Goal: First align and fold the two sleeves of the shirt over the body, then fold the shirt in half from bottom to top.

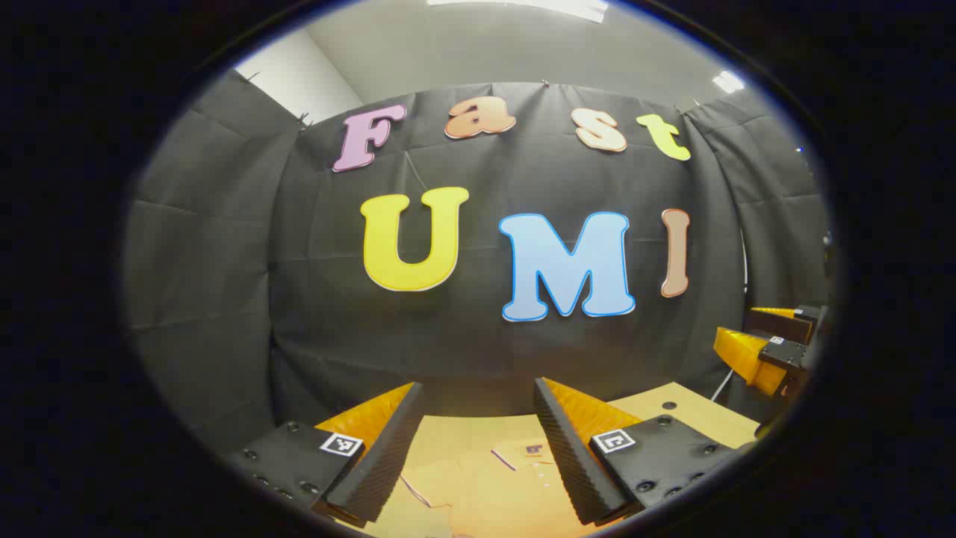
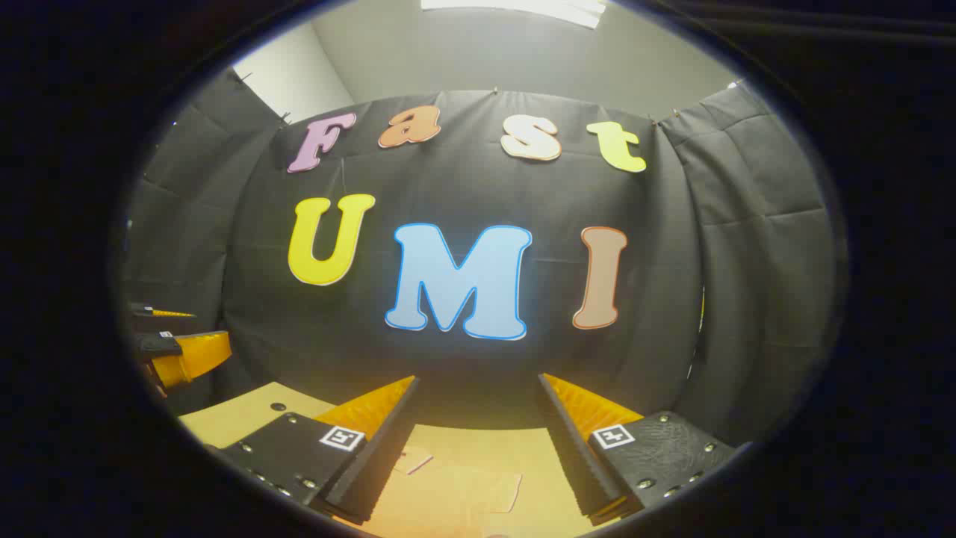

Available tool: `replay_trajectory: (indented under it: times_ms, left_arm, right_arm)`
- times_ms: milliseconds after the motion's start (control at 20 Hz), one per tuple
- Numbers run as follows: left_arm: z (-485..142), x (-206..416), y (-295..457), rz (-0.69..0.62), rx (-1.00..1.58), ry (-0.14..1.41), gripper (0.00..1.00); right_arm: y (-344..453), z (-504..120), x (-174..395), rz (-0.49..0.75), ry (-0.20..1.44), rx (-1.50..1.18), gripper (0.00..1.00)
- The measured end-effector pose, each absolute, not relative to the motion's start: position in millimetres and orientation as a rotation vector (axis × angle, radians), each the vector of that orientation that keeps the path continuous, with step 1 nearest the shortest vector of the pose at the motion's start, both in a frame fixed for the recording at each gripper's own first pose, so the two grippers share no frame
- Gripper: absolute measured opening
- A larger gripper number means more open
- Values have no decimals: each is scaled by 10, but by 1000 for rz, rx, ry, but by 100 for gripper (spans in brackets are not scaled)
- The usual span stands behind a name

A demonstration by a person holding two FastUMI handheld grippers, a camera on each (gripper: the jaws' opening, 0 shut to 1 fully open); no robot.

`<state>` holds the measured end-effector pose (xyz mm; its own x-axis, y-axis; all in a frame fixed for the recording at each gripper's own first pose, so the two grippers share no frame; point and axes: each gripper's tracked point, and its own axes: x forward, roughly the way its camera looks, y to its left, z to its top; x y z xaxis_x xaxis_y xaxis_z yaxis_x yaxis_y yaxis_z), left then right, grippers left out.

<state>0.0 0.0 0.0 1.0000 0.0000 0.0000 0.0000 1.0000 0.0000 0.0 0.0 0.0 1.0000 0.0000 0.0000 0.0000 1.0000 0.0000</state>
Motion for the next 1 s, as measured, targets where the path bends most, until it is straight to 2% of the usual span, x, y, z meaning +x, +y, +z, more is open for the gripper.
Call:
replay_trajectory:
  times_ms: [700,1000]
  left_arm:
    - [-22,78,103,26,18,1,96]
    - [-11,45,126,31,24,5,96]
  right_arm:
    - [15,-133,171,9,25,15,95]
    - [-27,-391,261,8,78,28,95]
